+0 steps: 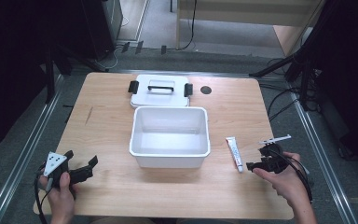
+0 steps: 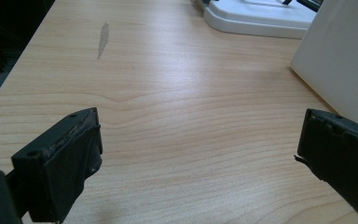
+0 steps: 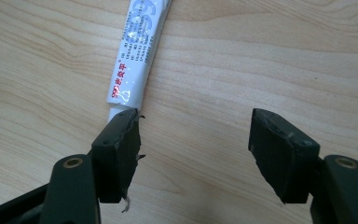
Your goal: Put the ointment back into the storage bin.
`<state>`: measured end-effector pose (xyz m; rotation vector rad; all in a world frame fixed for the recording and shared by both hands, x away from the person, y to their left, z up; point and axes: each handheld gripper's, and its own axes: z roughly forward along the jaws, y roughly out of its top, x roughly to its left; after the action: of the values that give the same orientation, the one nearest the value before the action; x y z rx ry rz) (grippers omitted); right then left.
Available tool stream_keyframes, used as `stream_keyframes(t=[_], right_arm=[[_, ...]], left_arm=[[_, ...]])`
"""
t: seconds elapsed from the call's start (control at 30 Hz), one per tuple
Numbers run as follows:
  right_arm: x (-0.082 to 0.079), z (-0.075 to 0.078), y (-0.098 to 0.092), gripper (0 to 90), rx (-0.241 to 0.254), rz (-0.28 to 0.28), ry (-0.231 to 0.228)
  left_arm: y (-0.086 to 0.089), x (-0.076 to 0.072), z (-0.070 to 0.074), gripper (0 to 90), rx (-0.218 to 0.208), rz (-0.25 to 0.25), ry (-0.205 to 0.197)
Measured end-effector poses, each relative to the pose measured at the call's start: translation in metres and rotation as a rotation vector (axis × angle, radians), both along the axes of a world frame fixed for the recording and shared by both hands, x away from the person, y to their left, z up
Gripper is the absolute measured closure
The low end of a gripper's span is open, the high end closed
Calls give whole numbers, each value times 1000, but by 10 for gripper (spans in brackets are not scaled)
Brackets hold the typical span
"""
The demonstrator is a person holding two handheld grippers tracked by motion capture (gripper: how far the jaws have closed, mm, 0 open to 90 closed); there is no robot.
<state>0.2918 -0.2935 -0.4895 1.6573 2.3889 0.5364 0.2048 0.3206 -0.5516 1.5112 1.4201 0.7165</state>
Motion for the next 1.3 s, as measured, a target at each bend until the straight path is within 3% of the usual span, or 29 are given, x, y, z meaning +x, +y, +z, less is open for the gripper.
stream_keyframes(t=[0.13, 0.3, 0.57, 0.63, 0.7, 0.8, 0.87, 0.97, 1.3], right_arm=[[8, 5, 7, 346, -53, 38, 36], [20, 10, 18, 341, -114, 70, 120], [39, 12, 33, 400, -153, 80, 216], [42, 13, 36, 428, -149, 84, 226], [49, 13, 42, 482, -115, 102, 270], [55, 11, 49, 496, -141, 114, 293], [56, 10, 51, 499, -145, 111, 299], [62, 6, 59, 532, -117, 85, 352], [71, -4, 71, 618, -164, 25, 386]], left_arm=[[0, 0, 0, 5, -4, -4, -1], [1, 0, 0, 5, -6, -6, -2], [1, 0, 0, 5, -6, -6, -3], [1, 0, 0, 5, -8, -6, -3], [1, 0, 0, 5, -9, -7, 0], [1, 0, 0, 5, -8, -7, 1], [1, 0, 0, 5, -8, -7, 1], [1, 0, 0, 5, -8, -8, 1], [1, 0, 0, 5, -9, -9, 1]])
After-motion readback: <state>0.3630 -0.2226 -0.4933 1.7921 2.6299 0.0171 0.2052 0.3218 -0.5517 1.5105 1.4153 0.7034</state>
